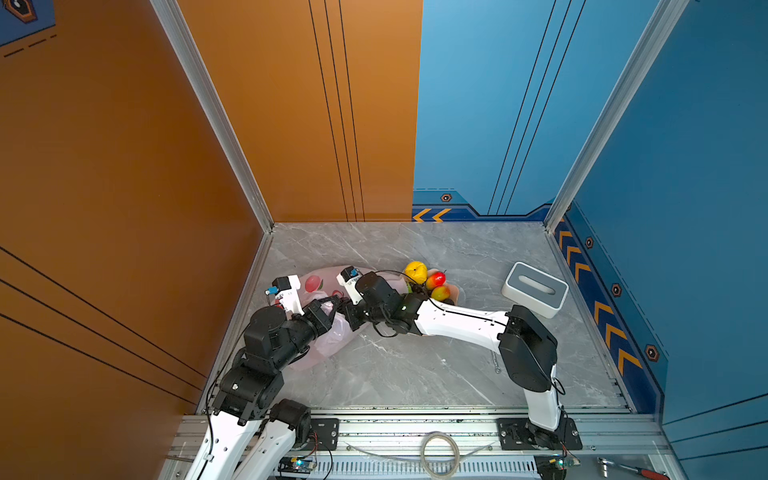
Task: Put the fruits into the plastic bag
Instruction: 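Carry the grapes over to the bag mouth held by the left gripper, then push the grapes down into the pink bag with the right gripper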
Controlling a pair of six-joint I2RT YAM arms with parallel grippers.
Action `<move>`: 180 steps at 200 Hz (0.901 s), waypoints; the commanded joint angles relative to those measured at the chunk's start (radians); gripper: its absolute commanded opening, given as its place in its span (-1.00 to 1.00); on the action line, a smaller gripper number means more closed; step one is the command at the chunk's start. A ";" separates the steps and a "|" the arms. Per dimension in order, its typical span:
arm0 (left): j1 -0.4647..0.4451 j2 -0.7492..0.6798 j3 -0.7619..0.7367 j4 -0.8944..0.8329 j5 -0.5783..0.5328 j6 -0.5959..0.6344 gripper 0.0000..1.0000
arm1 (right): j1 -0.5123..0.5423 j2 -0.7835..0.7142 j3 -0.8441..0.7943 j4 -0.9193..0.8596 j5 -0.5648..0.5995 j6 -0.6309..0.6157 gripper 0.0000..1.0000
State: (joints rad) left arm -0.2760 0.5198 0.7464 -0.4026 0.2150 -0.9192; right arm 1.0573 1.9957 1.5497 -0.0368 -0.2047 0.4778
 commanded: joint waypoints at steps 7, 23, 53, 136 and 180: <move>0.068 0.002 -0.015 -0.005 0.084 -0.020 -1.00 | 0.025 -0.012 -0.050 0.018 -0.036 -0.103 -0.50; 0.115 0.013 -0.014 0.010 0.132 -0.025 -1.00 | 0.042 -0.014 -0.063 0.020 -0.049 -0.151 -0.49; 0.196 0.033 -0.002 0.040 0.214 -0.033 -1.00 | 0.050 0.016 -0.040 -0.018 -0.098 -0.197 -0.49; 0.210 0.058 -0.050 0.204 0.354 -0.102 -1.00 | 0.030 0.098 0.081 -0.156 0.237 -0.138 -0.49; 0.209 0.050 -0.074 0.230 0.368 -0.098 -1.00 | -0.007 0.119 0.209 -0.201 0.454 -0.102 -0.49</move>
State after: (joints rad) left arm -0.0658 0.5819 0.6945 -0.2203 0.5423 -1.0153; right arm 1.0721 2.1094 1.6676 -0.2012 0.0605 0.3447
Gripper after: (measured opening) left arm 0.045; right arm 0.257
